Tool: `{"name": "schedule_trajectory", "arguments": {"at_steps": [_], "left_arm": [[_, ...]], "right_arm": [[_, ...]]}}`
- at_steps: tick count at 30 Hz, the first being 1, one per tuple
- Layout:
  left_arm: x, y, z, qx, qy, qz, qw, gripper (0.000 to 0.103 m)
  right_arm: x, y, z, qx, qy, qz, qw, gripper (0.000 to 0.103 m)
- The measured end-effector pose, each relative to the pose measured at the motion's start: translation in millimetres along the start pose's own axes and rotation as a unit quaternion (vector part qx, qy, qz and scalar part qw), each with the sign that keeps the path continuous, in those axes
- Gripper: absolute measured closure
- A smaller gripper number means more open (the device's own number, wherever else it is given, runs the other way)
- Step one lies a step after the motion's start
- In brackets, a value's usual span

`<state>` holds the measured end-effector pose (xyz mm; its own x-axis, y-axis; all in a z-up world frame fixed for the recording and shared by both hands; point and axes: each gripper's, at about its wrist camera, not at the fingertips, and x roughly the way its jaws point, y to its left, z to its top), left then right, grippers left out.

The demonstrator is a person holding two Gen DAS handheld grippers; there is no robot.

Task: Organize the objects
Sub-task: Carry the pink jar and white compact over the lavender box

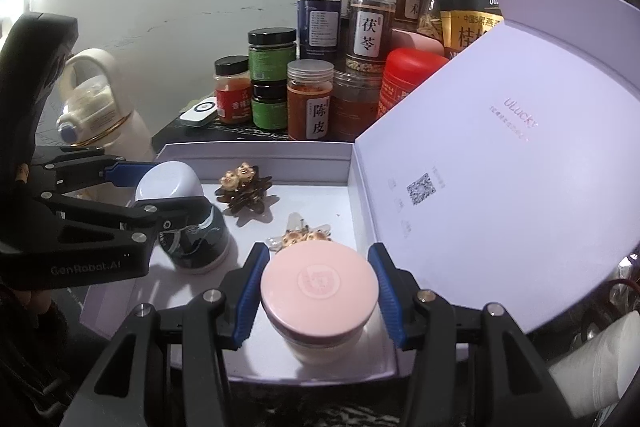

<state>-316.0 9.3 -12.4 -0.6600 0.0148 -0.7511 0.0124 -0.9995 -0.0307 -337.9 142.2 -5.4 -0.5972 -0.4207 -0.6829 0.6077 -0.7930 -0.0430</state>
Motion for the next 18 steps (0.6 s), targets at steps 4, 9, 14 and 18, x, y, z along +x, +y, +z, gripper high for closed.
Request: {"name": "schedule_trajectory", "arguments": {"at_steps": [4, 9, 14, 18], "left_arm": [[9.8, 2.7, 4.6, -0.001, 0.006, 0.014, 0.9999, 0.053], [19.3, 7.3, 5.3, -0.009, 0.01, 0.011, 0.9999, 0.053], [28.1, 9.8, 0.6, -0.016, 0.019, -0.001, 0.9997, 0.053], [33.5, 9.4, -1.7, -0.016, 0.018, -0.004, 0.9997, 0.053]], "right_arm": [[8.1, -5.2, 2.7, 0.012, 0.0, -0.003, 1.0, 0.051], [15.2, -8.1, -0.1, 0.017, 0.003, -0.015, 1.0, 0.051], [16.0, -10.5, -6.1, 0.028, -0.003, -0.011, 1.0, 0.051], [16.0, -6.3, -11.2, 0.016, -0.006, -0.016, 1.0, 0.051]]}}
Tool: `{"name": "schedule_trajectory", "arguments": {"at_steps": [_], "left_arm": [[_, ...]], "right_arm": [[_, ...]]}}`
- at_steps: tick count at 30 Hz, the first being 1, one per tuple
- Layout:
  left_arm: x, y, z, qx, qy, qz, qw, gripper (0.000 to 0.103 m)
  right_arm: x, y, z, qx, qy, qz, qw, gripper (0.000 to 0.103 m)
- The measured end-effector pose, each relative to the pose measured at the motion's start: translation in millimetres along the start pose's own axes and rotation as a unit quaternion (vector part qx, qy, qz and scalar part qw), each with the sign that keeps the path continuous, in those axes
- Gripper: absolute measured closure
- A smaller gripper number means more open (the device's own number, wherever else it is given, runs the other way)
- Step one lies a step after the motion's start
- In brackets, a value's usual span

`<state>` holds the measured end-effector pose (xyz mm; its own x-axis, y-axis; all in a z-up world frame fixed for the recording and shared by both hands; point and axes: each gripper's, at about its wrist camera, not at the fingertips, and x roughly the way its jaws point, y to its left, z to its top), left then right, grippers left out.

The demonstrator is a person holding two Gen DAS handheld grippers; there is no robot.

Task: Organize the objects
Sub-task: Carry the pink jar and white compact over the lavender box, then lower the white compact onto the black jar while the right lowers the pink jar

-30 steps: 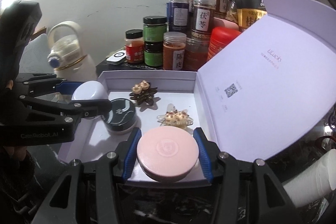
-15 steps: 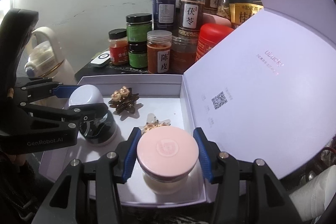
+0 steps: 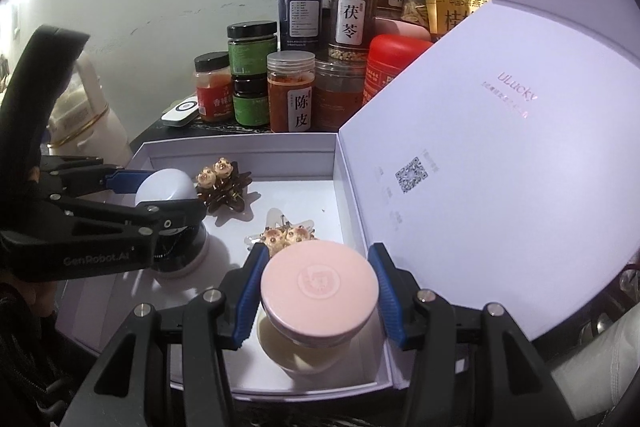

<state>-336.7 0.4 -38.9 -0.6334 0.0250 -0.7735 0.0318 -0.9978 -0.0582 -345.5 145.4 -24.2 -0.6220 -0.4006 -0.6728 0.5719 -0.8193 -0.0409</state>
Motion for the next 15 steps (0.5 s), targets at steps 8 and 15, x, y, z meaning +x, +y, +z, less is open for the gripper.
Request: {"name": "schedule_trajectory", "arguments": {"at_steps": [8, 15], "left_arm": [[1.7, 0.4, 0.2, 0.002, -0.004, 0.003, 1.0, 0.053], [3.5, 4.9, 0.2, -0.006, -0.006, 0.01, 0.9999, 0.053]], "right_arm": [[-0.5, 4.7, -7.6, -0.002, -0.007, 0.016, 1.0, 0.051], [3.3, 10.4, -11.3, -0.009, -0.009, 0.017, 1.0, 0.051]]}}
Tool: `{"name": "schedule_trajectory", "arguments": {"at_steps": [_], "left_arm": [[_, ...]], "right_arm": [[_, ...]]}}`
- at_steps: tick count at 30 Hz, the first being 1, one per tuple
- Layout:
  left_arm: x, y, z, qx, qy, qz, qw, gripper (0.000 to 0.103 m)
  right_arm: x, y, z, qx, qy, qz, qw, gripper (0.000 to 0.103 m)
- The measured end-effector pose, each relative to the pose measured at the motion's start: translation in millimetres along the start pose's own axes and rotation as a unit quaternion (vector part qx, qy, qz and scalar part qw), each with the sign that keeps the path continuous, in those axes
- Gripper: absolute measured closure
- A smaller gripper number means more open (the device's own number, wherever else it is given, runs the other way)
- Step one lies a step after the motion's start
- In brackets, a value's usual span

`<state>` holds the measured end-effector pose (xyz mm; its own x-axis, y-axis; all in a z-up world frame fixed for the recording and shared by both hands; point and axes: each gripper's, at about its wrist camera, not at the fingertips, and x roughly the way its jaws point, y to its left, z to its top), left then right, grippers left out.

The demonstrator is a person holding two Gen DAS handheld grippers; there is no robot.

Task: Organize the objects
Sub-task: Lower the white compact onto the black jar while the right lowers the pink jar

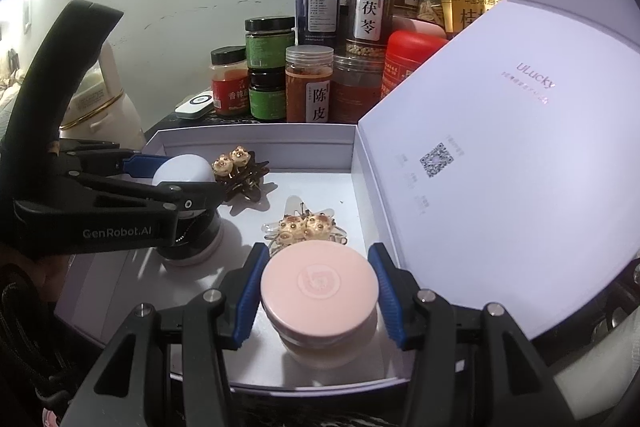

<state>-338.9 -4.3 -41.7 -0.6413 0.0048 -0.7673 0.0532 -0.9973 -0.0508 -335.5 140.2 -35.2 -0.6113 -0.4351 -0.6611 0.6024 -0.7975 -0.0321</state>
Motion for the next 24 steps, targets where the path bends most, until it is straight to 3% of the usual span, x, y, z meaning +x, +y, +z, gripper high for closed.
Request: {"name": "schedule_trajectory", "arguments": {"at_steps": [11, 24], "left_arm": [[0.9, 2.7, 0.7, -0.005, -0.005, -0.001, 1.0, 0.053], [9.8, 3.2, -1.1, 0.008, 0.017, 0.014, 0.9997, 0.053]], "right_arm": [[1.9, 3.5, -2.5, -0.008, -0.005, -0.003, 1.0, 0.051], [0.4, 6.1, -6.6, -0.011, 0.004, -0.009, 1.0, 0.051]]}}
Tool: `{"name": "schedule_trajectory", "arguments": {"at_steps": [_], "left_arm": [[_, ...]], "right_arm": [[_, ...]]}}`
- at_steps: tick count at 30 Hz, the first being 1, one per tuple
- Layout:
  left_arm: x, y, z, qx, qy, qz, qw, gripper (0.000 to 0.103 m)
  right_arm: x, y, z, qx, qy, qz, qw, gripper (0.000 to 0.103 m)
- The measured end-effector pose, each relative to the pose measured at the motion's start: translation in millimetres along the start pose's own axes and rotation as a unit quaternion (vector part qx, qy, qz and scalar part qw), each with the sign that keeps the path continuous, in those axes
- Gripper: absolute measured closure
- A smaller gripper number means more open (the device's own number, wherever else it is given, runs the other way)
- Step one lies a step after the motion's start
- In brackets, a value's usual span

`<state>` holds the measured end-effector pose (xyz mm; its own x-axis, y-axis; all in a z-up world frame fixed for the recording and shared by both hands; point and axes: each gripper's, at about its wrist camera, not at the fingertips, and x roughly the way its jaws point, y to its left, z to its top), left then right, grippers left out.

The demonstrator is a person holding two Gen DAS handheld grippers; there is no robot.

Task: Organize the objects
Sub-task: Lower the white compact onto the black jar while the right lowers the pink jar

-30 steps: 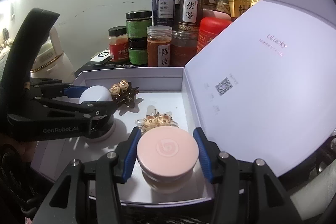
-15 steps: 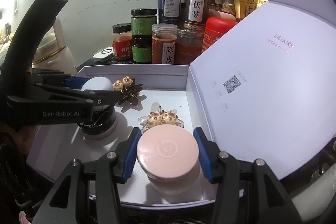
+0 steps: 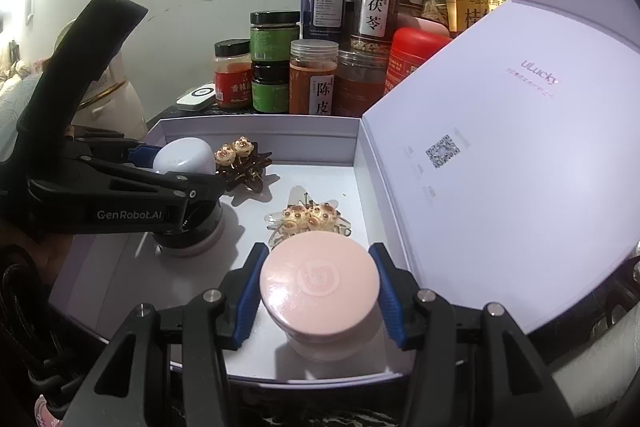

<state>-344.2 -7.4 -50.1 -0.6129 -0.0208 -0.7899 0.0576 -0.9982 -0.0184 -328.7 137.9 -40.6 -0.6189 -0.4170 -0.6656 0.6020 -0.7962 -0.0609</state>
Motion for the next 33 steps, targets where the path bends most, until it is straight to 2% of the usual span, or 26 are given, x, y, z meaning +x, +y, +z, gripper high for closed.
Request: {"name": "schedule_trajectory", "arguments": {"at_steps": [18, 24, 33], "left_arm": [[-7.7, -7.5, -10.7, 0.008, 0.006, -0.003, 0.9999, 0.053], [-11.3, -9.2, -13.5, 0.005, 0.002, -0.012, 0.9999, 0.053], [-29.4, -9.3, -19.5, -0.002, -0.012, -0.023, 0.9997, 0.053]], "right_arm": [[-4.0, -0.4, -2.6, 0.004, 0.004, -0.015, 1.0, 0.051], [-10.0, -3.2, -1.6, 0.016, -0.003, -0.025, 1.0, 0.043], [-24.5, 0.7, 3.6, 0.021, -0.011, -0.029, 0.999, 0.041]]}}
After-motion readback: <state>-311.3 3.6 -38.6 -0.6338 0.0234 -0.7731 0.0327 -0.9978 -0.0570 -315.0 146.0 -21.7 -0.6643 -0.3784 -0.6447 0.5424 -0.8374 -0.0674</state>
